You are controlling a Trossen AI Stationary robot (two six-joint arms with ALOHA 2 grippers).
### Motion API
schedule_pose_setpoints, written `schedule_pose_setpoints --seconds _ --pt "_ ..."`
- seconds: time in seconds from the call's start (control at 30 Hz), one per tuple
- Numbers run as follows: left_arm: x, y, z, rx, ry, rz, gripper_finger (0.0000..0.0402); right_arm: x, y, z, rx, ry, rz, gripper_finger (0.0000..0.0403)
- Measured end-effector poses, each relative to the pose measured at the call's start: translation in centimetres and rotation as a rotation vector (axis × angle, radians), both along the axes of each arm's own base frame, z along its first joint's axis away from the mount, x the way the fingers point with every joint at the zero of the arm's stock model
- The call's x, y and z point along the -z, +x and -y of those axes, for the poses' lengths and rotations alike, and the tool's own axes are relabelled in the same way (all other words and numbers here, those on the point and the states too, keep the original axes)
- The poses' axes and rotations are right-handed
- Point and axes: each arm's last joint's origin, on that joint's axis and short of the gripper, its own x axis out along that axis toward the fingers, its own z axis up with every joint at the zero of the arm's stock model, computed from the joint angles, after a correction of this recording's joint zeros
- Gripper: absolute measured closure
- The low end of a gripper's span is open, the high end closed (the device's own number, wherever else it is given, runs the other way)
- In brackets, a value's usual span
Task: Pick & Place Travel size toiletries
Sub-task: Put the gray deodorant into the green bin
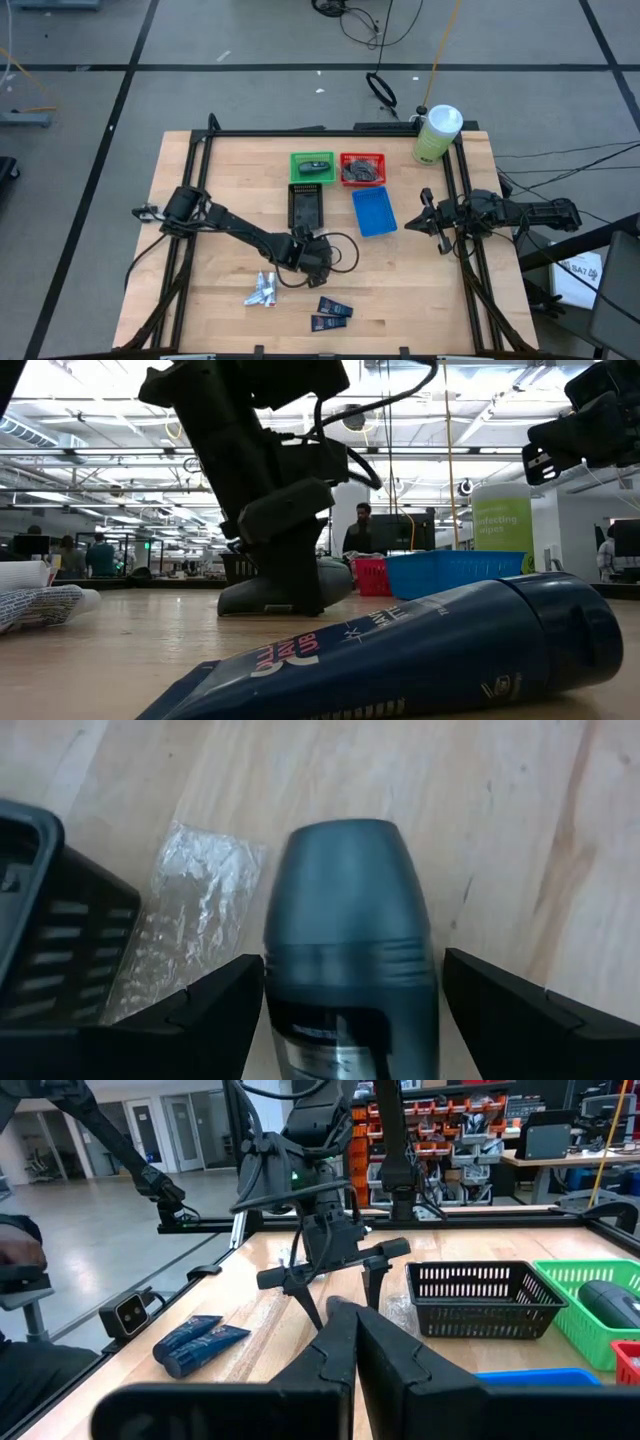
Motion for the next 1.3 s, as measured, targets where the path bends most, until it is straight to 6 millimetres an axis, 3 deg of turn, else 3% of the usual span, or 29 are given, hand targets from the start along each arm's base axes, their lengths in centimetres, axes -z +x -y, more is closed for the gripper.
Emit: schedule_pose_setpoints --seconds 0.5,0.8,1.07,1.3 --pt "-0.10 0.05 -0.04 0.054 0.023 -0.007 0.0107 0.11 0.09 0.00 0.000 -0.001 -0.013 0.0399" --pt "-0.11 0.05 -0.06 0.086 -0.011 -0.021 0.0207 0.11 0.09 0.00 0.000 -0.001 -0.013 0.0399" --pt "-0.12 0.08 -0.03 0.124 -0.021 -0.030 0.0207 0.11 0.09 0.00 0.000 -0.001 -0.013 0.0399" --pt "-0.62 0.07 0.00 0.144 -0.017 -0.014 0.0182 0.10 0.09 0.00 0.000 -0.001 -0.012 0.0399"
